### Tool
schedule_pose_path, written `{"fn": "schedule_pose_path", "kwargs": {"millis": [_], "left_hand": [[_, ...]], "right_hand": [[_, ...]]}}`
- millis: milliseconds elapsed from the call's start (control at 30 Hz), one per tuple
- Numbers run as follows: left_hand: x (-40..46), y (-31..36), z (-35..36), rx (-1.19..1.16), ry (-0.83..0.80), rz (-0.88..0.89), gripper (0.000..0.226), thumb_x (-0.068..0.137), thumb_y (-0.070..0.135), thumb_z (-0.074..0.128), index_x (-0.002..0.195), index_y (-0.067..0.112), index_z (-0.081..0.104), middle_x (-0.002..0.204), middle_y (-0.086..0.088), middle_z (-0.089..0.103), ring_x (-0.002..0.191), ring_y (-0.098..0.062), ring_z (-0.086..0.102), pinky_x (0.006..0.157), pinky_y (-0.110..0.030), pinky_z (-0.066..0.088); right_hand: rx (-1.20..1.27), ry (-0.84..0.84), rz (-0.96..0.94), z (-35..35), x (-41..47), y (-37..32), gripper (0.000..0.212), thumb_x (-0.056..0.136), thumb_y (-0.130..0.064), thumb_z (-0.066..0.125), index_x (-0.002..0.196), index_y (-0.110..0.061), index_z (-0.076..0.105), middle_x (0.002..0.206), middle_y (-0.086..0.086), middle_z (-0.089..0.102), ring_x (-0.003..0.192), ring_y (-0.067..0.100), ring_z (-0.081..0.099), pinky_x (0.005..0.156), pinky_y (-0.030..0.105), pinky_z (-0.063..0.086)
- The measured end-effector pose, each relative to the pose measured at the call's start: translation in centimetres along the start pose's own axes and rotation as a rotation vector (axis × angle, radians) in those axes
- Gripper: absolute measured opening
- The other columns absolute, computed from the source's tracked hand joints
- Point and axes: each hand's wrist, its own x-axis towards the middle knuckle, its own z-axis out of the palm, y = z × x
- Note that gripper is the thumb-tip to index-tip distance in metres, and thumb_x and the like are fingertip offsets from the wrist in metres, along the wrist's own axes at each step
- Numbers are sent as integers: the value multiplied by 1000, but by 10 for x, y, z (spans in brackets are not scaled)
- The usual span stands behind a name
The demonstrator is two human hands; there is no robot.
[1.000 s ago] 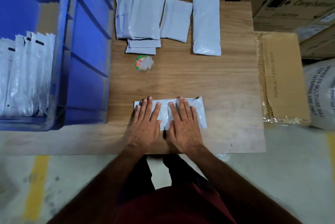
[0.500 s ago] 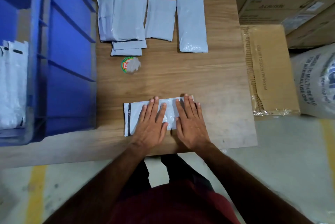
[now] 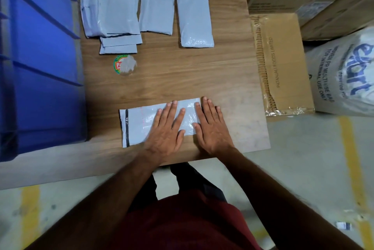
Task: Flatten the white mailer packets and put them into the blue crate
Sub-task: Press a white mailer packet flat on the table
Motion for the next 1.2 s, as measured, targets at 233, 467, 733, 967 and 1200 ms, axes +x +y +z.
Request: {"fn": "schedule_pose_path", "kwargs": {"millis": [233, 467, 733, 967, 1200], "left_hand": [[-11, -10, -13, -38, 86, -158, 65, 103, 36, 35, 160, 7, 23, 167, -22, 13, 156, -36, 10, 124, -57, 14], [-26, -23, 0, -15, 23, -231, 67, 102, 44, 33, 161, 14, 22, 168, -18, 13, 155, -33, 14, 126, -51, 11], [-36, -34, -7, 31, 74, -346, 67, 101, 43, 32, 159, 9, 28, 165, -22, 20, 154, -38, 18, 124, -56, 14], [-41, -40, -12, -7, 75, -323, 65, 103, 44, 30, 159, 10, 30, 166, -20, 21, 153, -36, 21, 123, -54, 17], [-59, -68, -7, -82, 12, -376, 66, 102, 41, 25, 161, 12, 21, 168, -19, 11, 155, -35, 13, 124, -52, 21]], "right_hand": [[79, 52, 7, -4, 4, -23, 64, 105, -33, 32, 162, -8, 15, 170, 14, 4, 158, 25, -2, 127, 47, 4], [1, -15, -125, 12, 11, -41, 61, 106, -35, 27, 162, -12, 19, 170, 16, 6, 158, 28, 1, 125, 52, 13], [39, -5, -195, 11, 18, -66, 61, 106, -33, 30, 162, -12, 20, 169, 18, 7, 158, 29, 2, 127, 48, 8], [46, -21, -165, 15, 17, -78, 63, 103, -32, 34, 162, -13, 21, 169, 17, 5, 158, 28, 0, 126, 50, 9], [24, -49, -285, 24, 31, -109, 63, 103, -29, 35, 162, -14, 20, 169, 17, 7, 158, 28, 2, 126, 50, 12]]}}
